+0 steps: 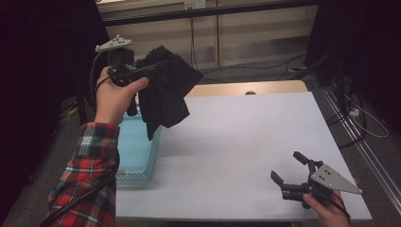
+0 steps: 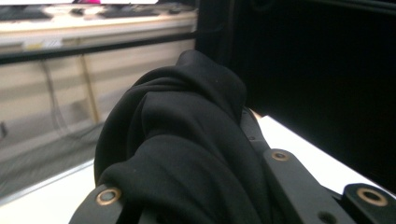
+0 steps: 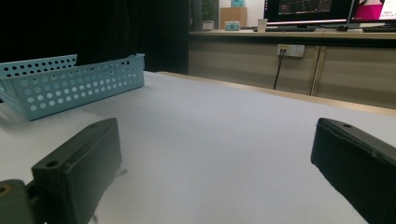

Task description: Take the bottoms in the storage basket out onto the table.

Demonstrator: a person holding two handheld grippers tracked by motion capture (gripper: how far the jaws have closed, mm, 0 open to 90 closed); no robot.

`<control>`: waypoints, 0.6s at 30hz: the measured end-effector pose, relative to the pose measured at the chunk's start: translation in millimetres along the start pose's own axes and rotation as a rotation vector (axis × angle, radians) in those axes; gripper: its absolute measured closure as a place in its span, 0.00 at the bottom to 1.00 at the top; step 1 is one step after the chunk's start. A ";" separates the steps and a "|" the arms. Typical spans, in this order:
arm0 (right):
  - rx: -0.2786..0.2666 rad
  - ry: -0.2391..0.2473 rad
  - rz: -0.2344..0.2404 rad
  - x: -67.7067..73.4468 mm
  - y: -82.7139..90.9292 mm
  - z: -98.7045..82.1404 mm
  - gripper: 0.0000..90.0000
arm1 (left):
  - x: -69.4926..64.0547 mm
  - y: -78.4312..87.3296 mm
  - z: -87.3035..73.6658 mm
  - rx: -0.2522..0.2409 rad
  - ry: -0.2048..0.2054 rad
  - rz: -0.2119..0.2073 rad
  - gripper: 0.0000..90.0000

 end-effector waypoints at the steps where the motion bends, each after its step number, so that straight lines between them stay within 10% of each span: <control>1: 0.000 0.000 0.000 0.0 0.0 0.0 0.01 | -7.8 -1.0 3.4 -0.010 -0.016 -0.015 0.89; 8: 0.000 0.001 -0.001 0.2 0.3 0.0 0.01 | -49.7 -12.9 8.5 -0.035 -0.071 -0.113 0.89; 18: 0.003 0.004 -0.003 -0.4 0.4 -0.2 0.01 | -80.9 -44.9 -32.4 0.053 -0.136 -0.187 0.89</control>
Point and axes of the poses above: each handheld gripper's, and its own axes: y roughly backward along the jaws, z roughly out of its top, x roughly to its left, the point moved 6 cm from there along -y, roughly forward along the jaws, and after that the axes turned 9 degrees about x, right-handed, at the moved point
